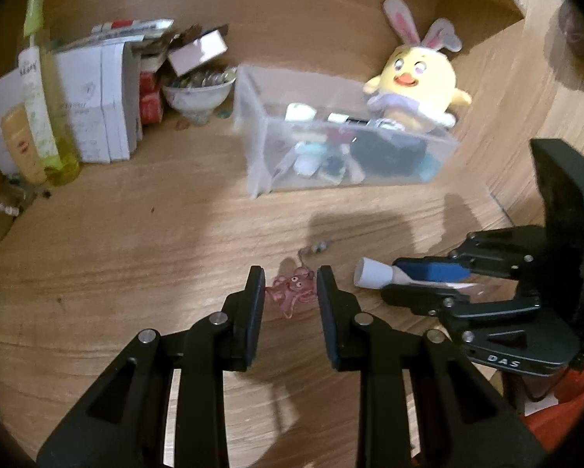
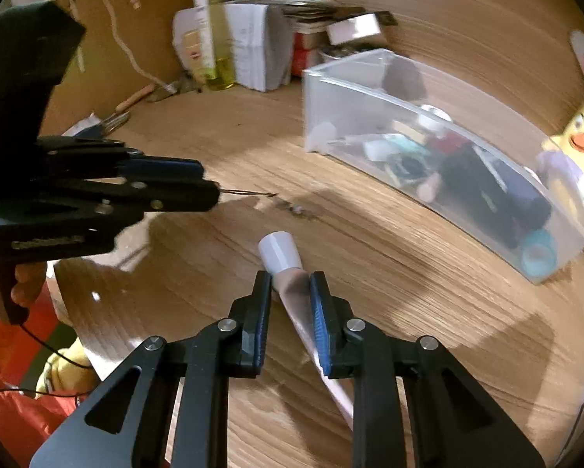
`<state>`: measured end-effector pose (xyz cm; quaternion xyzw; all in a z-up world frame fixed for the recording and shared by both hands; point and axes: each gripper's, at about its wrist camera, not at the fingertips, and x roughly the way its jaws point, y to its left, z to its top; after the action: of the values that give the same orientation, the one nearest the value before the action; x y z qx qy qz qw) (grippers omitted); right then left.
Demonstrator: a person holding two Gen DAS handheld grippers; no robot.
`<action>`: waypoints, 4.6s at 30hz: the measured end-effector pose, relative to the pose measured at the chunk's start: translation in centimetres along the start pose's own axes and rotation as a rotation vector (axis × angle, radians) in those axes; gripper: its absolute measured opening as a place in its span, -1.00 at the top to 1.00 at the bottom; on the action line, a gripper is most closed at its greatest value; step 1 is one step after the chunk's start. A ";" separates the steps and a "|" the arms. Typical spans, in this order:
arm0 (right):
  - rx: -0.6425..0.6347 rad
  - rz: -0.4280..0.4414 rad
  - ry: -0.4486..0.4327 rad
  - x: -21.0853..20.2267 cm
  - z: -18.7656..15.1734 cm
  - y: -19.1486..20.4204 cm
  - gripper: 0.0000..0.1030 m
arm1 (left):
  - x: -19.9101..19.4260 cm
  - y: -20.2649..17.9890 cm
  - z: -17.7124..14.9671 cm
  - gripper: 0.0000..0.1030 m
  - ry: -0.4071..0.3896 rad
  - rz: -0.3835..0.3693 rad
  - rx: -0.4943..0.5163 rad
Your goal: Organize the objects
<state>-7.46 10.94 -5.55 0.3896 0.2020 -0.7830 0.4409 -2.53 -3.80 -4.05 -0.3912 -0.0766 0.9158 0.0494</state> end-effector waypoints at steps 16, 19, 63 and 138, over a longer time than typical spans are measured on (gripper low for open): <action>0.118 -0.040 -0.167 -5.1 0.8 -4.4 0.69 | -1.6 -3.5 4.7 0.48 -0.119 -0.029 0.030; 0.133 -0.049 -0.200 -6.0 1.1 -5.1 0.70 | -2.0 -3.9 5.6 0.48 -0.143 -0.030 0.025; 0.095 -0.189 -0.233 -1.8 10.6 -12.4 0.77 | 9.2 -1.5 15.7 0.48 -0.041 0.042 -0.082; 0.288 -0.257 -0.286 -8.1 1.7 -9.2 -0.63 | 2.8 -5.7 8.1 -0.85 -0.184 0.120 0.053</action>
<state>-13.50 19.01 1.68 0.3048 0.0719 -0.9005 0.3016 -10.10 1.37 0.50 -0.3079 -0.0330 0.9508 -0.0023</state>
